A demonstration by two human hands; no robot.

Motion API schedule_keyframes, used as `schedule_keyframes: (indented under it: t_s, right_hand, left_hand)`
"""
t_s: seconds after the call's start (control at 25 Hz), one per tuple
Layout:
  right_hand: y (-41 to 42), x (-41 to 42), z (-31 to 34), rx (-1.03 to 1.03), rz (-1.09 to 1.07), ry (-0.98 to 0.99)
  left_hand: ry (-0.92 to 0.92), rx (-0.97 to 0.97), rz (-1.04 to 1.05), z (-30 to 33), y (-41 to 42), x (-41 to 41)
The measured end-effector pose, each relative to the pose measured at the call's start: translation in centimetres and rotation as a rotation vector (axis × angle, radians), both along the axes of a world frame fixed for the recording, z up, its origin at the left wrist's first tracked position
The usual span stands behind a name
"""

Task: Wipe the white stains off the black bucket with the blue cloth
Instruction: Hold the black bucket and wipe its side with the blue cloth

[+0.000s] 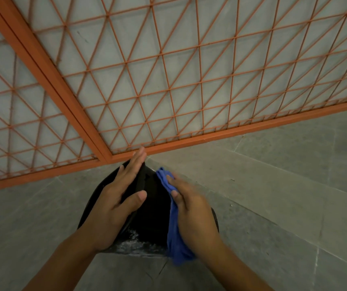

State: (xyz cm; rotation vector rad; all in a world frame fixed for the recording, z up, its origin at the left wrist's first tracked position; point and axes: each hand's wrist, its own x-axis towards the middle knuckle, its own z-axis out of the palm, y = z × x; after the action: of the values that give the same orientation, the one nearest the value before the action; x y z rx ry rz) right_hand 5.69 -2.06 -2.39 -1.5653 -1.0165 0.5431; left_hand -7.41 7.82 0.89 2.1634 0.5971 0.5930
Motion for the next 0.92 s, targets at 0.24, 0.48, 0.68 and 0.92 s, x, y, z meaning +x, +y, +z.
schedule_keyframes:
  t_s: [0.24,0.48,0.68,0.92]
  right_hand:
    - [0.2,-0.3,0.0,0.014,0.091,-0.009]
    - [-1.9,-1.8,-0.3,0.057,0.044,0.094]
    - [-0.9,0.0,-1.9,-0.028,-0.079,-0.006]
    - [-1.2,-1.2,-1.3,0.000,0.080,-0.037]
  left_hand:
    - [0.000,-0.016,0.014,-0.2,0.2,0.1]
    - [-0.009,-0.007,-0.003,-0.1,-0.2,0.2]
    - [0.018,-0.048,0.024,0.3,0.2,0.6]
    - [-0.016,-0.095,0.053,0.3,0.9,0.4]
